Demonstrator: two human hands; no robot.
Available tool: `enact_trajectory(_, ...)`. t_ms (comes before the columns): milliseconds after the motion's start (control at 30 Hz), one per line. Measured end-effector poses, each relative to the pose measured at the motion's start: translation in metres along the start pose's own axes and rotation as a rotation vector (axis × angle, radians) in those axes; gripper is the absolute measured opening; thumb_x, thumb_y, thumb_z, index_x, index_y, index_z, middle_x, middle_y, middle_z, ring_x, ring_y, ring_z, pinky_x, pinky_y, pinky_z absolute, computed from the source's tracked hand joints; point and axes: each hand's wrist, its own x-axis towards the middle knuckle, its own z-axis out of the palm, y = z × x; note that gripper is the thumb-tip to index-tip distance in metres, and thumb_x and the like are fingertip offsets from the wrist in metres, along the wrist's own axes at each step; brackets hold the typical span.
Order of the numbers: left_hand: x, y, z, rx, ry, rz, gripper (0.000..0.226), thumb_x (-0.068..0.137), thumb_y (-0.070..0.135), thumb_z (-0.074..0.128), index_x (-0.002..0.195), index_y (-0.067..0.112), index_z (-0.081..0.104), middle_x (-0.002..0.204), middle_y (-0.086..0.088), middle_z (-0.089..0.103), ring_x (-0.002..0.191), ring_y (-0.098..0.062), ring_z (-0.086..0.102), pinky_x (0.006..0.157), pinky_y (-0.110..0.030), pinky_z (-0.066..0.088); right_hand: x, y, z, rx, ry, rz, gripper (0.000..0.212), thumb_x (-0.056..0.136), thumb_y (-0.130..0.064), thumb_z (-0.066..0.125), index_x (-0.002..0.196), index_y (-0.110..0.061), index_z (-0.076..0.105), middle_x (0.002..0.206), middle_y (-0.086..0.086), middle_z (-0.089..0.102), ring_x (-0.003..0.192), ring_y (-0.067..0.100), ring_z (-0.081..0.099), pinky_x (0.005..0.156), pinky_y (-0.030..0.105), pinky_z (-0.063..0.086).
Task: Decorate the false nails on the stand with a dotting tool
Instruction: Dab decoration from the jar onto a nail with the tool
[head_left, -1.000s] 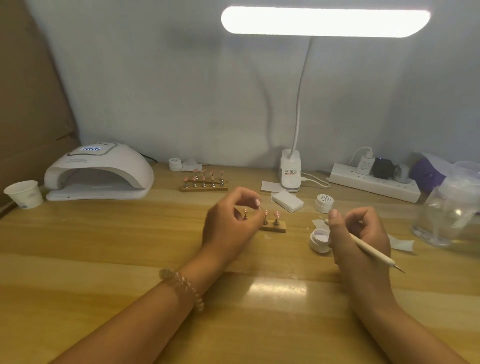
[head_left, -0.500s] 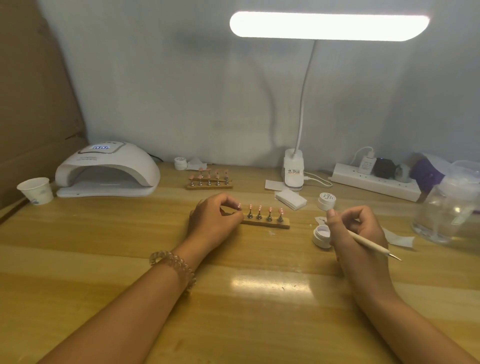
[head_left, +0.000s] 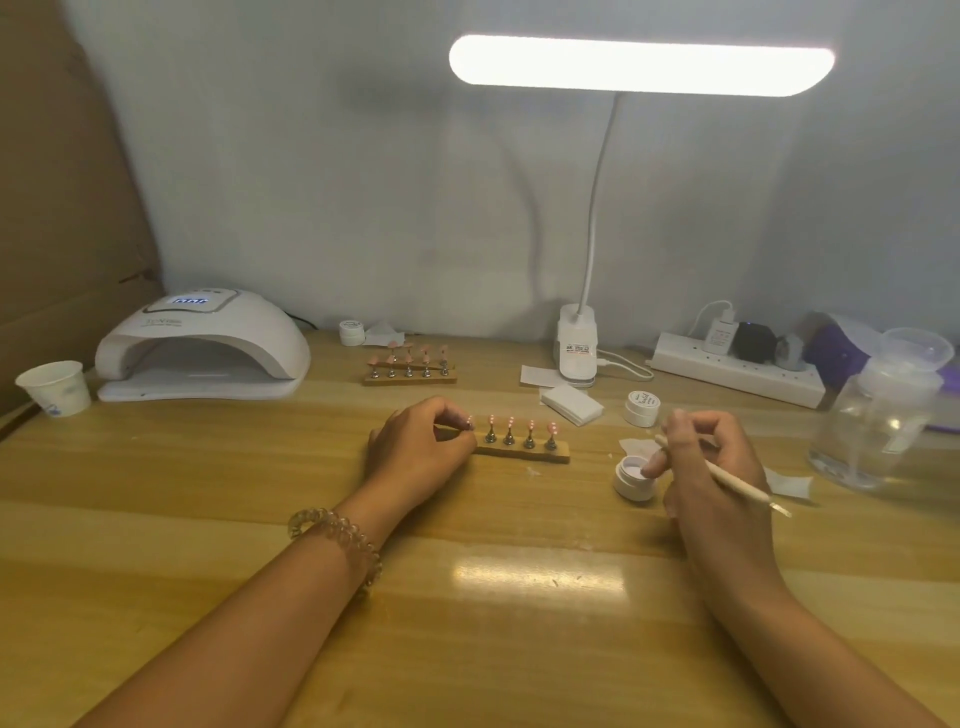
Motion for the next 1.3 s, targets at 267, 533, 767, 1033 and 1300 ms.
enact_trajectory(267,-0.005,0.003,-0.001,0.07,0.204,0.129,0.026,0.078,0.024,0.072,0.095,0.023,0.052,0.094,0.007,0.057,0.086,-0.014,0.053,0.07,-0.029,0.044,0.032,-0.012,-0.063,-0.526,-0.085,-0.157,0.014,0.098,-0.033,0.054,0.091,-0.021,0.061,0.07,-0.007,0.067,0.067,0.016,0.064,0.062,0.041,0.054)
enact_trajectory(533,-0.043,0.052,0.032,0.152,-0.214,0.353,0.029,0.082,0.05,0.068,0.099,0.037,0.048,0.093,0.02,0.053,0.084,-0.001,0.052,0.064,-0.015,0.035,0.033,-0.008,-0.08,-1.05,-0.511,0.073,0.044,0.079,-0.061,0.068,0.099,-0.037,0.037,0.097,-0.012,0.056,0.091,0.014,0.054,0.075,0.038,0.053)
enact_trajectory(767,-0.041,0.08,0.066,0.123,-0.322,0.214,0.047,0.077,0.061,0.071,0.115,0.038,0.055,0.112,0.02,0.055,0.104,0.003,0.043,0.07,-0.022,0.033,0.027,-0.005,-0.068,-0.988,-0.469,-0.024,0.041,0.084,-0.051,0.066,0.102,-0.036,0.032,0.098,-0.011,0.056,0.088,0.014,0.055,0.076,0.035,0.052)
enact_trajectory(1033,-0.045,0.08,0.075,-0.026,-0.191,0.242,0.033,0.075,0.053,0.074,0.086,0.038,0.047,0.094,0.022,0.063,0.071,-0.001,0.057,0.057,-0.024,0.034,0.019,-0.002,-0.056,-0.868,-0.496,-0.281,0.044,0.087,-0.043,0.065,0.104,-0.04,0.025,0.101,-0.015,0.055,0.081,0.012,0.044,0.072,0.029,0.029)
enact_trajectory(1300,-0.046,0.078,0.077,-0.084,-0.236,0.274,0.032,0.075,0.046,0.074,0.098,0.039,0.053,0.1,0.03,0.061,0.062,-0.002,0.057,0.06,-0.025,0.045,0.027,0.003,-0.057,-0.639,-0.51,-0.294,0.049,0.082,-0.035,0.077,0.109,-0.039,0.036,0.103,-0.018,0.055,0.09,0.008,0.06,0.069,0.02,0.049)
